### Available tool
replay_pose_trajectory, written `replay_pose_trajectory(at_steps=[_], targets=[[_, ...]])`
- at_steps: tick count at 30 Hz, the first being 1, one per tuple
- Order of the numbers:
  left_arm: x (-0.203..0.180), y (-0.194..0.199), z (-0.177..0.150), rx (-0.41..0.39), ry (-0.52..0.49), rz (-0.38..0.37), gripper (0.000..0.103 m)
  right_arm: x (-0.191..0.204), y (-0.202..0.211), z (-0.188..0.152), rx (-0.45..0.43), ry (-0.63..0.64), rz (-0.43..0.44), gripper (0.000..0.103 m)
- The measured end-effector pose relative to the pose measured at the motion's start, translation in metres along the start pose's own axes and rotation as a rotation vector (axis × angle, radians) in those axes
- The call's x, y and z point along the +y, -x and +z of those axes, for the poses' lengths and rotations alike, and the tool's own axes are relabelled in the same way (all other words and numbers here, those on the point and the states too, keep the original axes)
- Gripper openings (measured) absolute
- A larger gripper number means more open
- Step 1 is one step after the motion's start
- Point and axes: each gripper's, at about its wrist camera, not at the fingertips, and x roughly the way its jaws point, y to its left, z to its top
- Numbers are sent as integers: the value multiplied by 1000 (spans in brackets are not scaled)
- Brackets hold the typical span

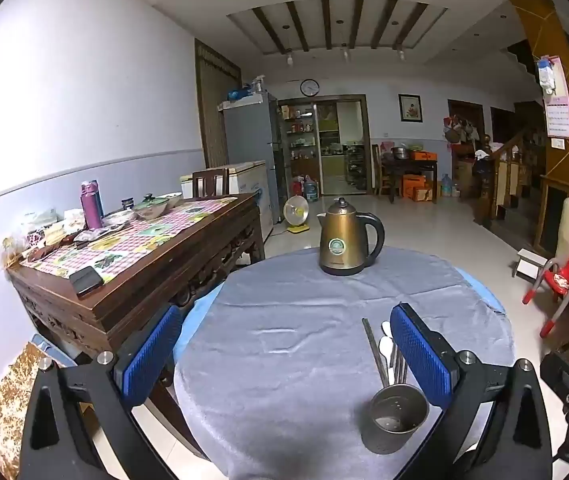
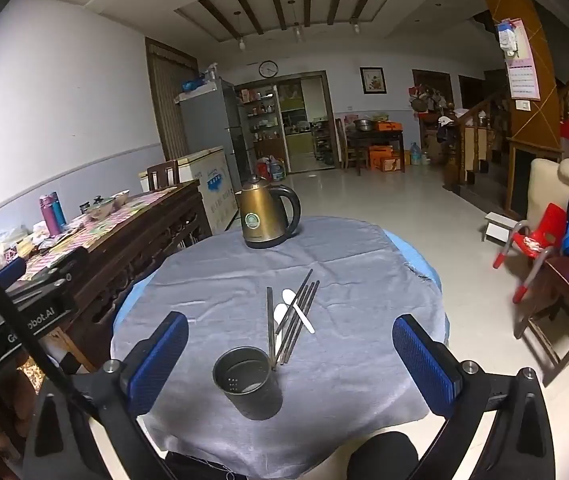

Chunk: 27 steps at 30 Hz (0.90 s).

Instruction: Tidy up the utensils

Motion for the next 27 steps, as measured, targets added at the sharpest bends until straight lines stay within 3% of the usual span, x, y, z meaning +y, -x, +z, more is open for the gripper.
replay_pose_trajectory(at_steps=[14, 27], targets=[[4, 2, -4, -12, -34, 21, 103, 8, -1, -8, -17, -16, -4, 103], [5, -5, -3, 68, -17, 9, 103, 11, -2, -6, -15, -17, 5, 103]])
